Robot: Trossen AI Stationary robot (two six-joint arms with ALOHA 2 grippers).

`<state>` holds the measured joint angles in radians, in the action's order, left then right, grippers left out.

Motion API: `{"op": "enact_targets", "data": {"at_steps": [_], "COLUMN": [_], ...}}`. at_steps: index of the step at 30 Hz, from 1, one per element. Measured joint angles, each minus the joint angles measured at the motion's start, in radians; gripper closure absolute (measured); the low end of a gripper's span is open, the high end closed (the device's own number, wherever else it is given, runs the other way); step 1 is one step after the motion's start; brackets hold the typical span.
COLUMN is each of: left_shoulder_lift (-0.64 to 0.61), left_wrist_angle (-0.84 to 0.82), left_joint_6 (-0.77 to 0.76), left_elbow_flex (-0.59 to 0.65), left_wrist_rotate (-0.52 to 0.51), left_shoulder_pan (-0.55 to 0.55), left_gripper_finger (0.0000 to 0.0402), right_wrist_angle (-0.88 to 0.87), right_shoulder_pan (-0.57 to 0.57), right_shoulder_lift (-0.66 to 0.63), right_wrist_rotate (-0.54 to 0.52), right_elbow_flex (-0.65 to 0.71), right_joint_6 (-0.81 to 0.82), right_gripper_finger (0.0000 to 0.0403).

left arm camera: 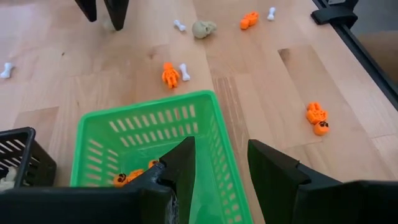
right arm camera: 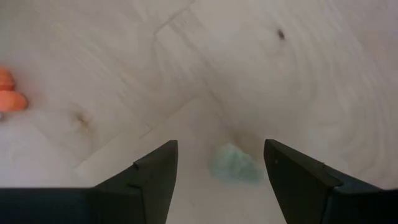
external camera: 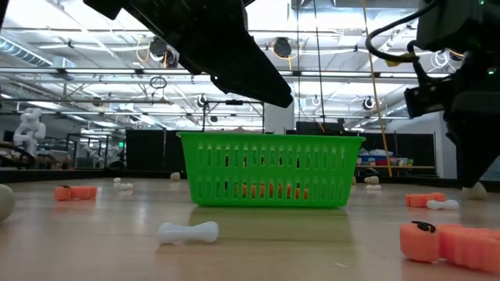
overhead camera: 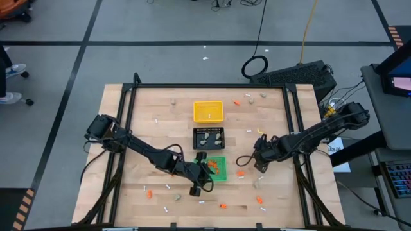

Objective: Sort Halloween decoration
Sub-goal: Put the gray skull toy into the black basket

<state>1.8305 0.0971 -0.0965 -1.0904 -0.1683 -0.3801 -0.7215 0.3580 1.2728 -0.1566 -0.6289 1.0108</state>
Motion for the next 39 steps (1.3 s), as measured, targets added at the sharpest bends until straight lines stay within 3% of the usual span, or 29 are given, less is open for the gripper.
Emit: {"op": "enact_targets", "data": {"at_steps": [15, 39], "left_shoulder_lift": [0.0, 0.0], "left_wrist_angle": [-0.001, 0.0], "left_joint_6": [-0.001, -0.001], "left_elbow_flex": [0.0, 0.0], "left_wrist_rotate": [0.0, -0.001], "left_shoulder_pan": [0.0, 0.0], "left_gripper_finger": [0.0256, 0.0256], "right_wrist_angle": [-0.084, -0.032], "right_shoulder_pan": [-0.001, -0.016], "right_shoulder_lift": [0.007, 0.006], "right_wrist_rotate": [0.004, 0.023], "right_elbow_flex": [0.0, 0.054], "right_joint_6": [0.068, 0.023], "right_gripper_finger": [0.0176, 0.0177]}}
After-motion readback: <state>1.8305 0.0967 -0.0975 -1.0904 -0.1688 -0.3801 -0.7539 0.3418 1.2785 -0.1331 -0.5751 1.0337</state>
